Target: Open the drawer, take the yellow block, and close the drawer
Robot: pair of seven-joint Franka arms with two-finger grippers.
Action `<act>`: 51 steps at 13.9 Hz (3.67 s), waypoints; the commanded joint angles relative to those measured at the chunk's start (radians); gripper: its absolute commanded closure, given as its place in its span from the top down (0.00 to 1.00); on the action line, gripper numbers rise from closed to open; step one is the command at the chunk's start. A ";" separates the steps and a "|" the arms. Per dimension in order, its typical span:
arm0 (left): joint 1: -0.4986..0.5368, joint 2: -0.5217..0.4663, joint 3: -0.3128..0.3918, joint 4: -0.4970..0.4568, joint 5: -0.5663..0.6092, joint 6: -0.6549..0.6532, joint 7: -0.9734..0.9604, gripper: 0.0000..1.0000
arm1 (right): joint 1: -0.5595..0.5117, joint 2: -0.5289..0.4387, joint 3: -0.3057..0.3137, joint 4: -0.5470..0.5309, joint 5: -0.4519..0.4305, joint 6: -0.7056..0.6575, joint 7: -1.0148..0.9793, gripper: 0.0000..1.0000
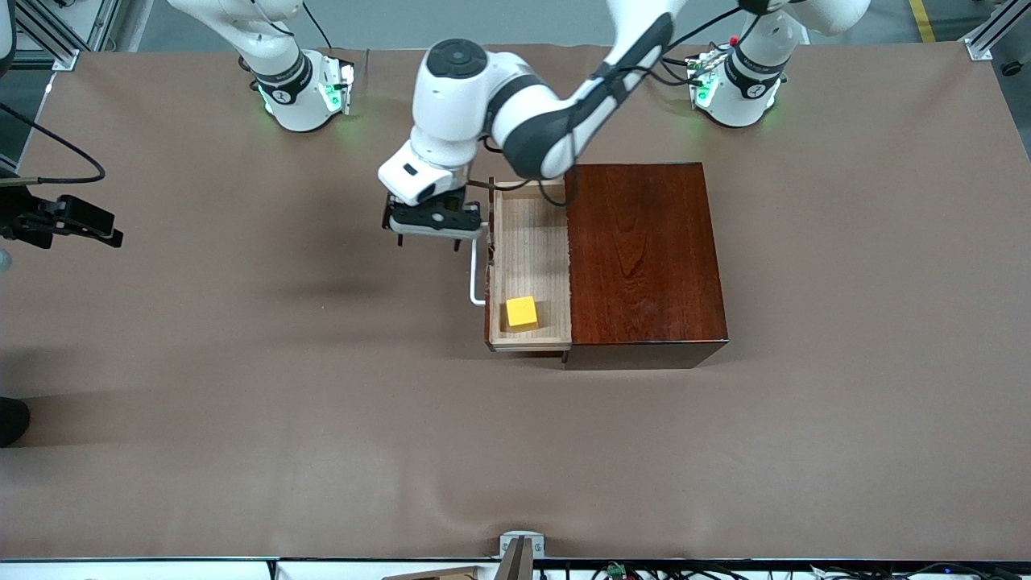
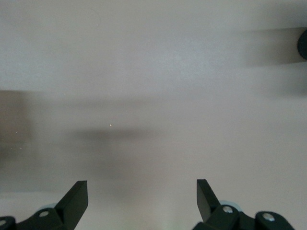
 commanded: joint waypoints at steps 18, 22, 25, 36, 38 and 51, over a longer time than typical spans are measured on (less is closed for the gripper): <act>0.691 -0.378 -0.012 -0.213 -0.026 -0.553 0.483 1.00 | 0.594 0.241 0.009 0.038 0.063 0.282 1.401 1.00; 0.868 -0.524 -0.017 -0.363 -0.043 -0.555 0.848 1.00 | 0.658 0.335 0.009 0.069 0.063 0.438 1.923 1.00; 0.917 -0.566 -0.017 -0.370 -0.049 -0.636 1.007 1.00 | 0.722 0.393 0.010 0.069 0.061 0.550 2.202 1.00; 0.925 -0.638 -0.081 -0.357 -0.086 -0.717 1.037 1.00 | 0.810 0.536 0.006 0.063 0.056 0.782 2.276 1.00; 0.926 -0.641 -0.069 -0.357 -0.129 -0.742 1.042 1.00 | 0.808 0.552 0.005 0.066 0.052 0.788 2.274 1.00; 0.917 -0.643 -0.049 -0.339 -0.117 -0.744 1.039 1.00 | 0.807 0.614 0.000 0.063 0.027 0.875 2.270 0.91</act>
